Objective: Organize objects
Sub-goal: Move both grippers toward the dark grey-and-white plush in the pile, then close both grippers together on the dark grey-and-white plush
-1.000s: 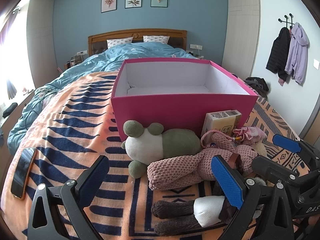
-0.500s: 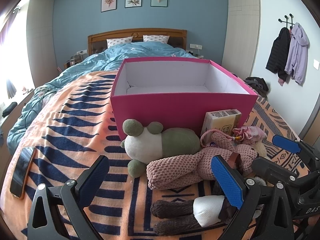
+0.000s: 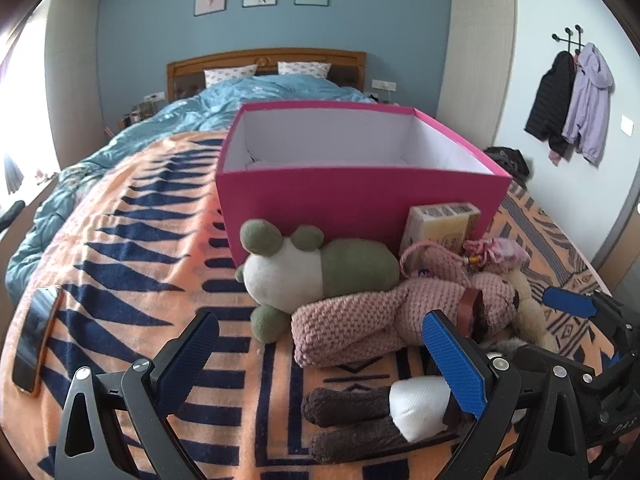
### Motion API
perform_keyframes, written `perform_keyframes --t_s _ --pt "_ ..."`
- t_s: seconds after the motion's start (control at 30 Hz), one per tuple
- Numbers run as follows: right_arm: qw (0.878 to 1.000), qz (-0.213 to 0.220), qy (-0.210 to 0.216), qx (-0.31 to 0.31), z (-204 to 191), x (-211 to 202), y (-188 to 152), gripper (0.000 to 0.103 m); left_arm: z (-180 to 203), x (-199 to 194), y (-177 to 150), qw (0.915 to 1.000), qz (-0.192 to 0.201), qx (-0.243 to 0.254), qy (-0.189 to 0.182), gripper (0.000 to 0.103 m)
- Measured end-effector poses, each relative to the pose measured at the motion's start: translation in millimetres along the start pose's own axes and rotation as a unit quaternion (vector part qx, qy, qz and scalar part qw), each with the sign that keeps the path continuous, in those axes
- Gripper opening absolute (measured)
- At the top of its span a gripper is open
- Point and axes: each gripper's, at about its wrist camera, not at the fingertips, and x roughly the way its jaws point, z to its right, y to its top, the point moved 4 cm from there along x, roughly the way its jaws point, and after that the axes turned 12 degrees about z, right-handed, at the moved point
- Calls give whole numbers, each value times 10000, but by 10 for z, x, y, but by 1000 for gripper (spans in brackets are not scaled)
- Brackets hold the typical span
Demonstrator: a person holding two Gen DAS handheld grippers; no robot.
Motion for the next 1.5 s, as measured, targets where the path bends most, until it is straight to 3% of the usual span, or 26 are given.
perform_keyframes --t_s 0.13,0.2,0.37,0.5,0.67,0.8,0.9,1.1,1.47,1.5 --pt "9996 -225 136 62 13 -16 -135 93 -23 26 -101 9997 -150 -42 -194 103" --pt "9990 -352 226 132 14 -3 -202 82 -21 27 -153 9994 -203 -32 -293 103" --pt "9974 -481 467 259 -29 25 -286 77 4 0 -231 9983 -295 47 -493 103" --pt "9940 -615 772 473 -63 68 -352 63 35 -18 -261 9975 -322 72 -627 103" --pt "9928 -600 907 501 -114 41 -371 55 68 -34 -293 9962 -375 110 -778 103" --pt "9922 -486 988 585 -78 -50 -320 53 95 -82 -292 9946 -340 159 -965 103" --pt "9919 -259 1077 628 -63 -188 -209 53 95 -165 -263 9904 -260 7 -1358 103" --pt "9911 39 1185 612 -60 -332 45 53 136 -351 -83 9844 109 82 -1755 103" --pt "9908 358 1250 364 -157 -209 448 53 35 -202 168 9815 253 39 -1897 78" --pt "9904 408 1275 356 -151 -203 504 53 30 -192 198 9816 268 83 -1887 72"
